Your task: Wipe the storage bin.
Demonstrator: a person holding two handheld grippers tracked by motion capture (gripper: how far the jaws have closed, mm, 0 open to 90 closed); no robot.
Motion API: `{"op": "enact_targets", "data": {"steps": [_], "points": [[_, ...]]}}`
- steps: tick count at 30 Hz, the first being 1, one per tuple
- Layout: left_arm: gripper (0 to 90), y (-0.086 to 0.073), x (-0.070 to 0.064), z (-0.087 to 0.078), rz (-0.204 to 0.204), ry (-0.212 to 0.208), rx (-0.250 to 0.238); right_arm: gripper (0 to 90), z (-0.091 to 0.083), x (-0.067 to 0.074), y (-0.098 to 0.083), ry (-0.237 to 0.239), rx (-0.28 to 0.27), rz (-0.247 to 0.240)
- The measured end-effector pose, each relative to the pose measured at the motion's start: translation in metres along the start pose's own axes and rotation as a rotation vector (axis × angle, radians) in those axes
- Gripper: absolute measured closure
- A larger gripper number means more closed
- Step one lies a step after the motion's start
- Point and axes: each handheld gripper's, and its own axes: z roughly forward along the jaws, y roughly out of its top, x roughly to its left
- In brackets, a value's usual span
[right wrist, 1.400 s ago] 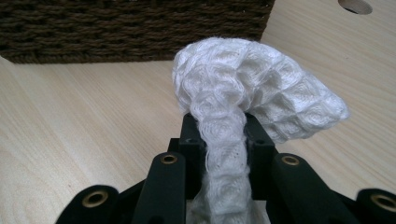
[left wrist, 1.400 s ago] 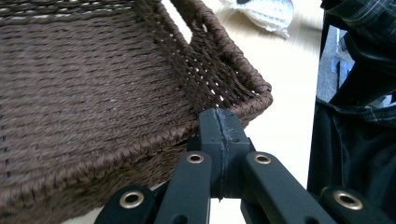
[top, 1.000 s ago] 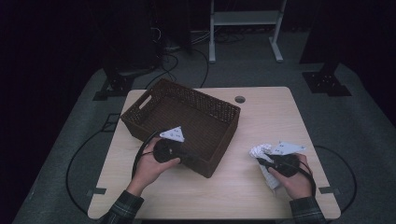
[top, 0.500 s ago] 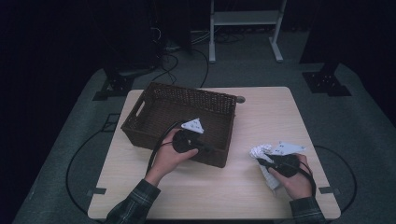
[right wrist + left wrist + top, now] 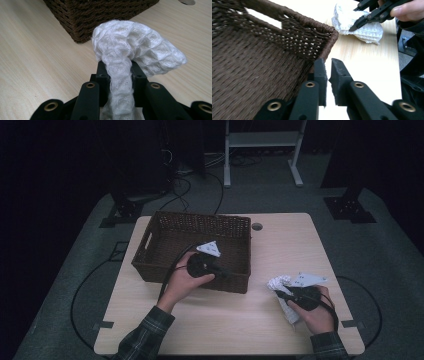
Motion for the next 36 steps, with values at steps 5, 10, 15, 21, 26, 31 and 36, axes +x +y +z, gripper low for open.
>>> {"op": "enact_targets", "data": {"steps": [5,10,15,21,26,31,36], "points": [[73.6,-0.009,0.011,-0.032,-0.013,0.035,-0.032,73.5,0.001,0.001,0.0,0.001,0.005,0.0],[66.2,-0.024,0.023,-0.053,-0.028,0.071,-0.031,73.5,0.001,0.001,0.0,-0.001,0.003,-0.001],[61.0,-0.044,0.037,-0.069,-0.046,0.104,-0.025,73.5,0.002,0.001,0.0,0.001,0.003,0.0],[58.6,-0.06,0.049,-0.08,-0.057,0.119,-0.026,73.5,0.002,0.0,0.0,0.0,0.004,0.0],[59.0,-0.067,0.054,-0.08,-0.071,0.12,-0.004,73.5,0.003,0.0,0.0,0.0,0.008,0.0],[63.2,-0.07,0.056,-0.077,-0.081,0.11,0.035,73.5,0.004,0.001,0.0,0.002,0.009,-0.004],[67.2,-0.072,0.058,-0.076,-0.096,0.1,0.03,73.5,0.003,0.0,0.0,0.0,0.008,-0.001]]}}
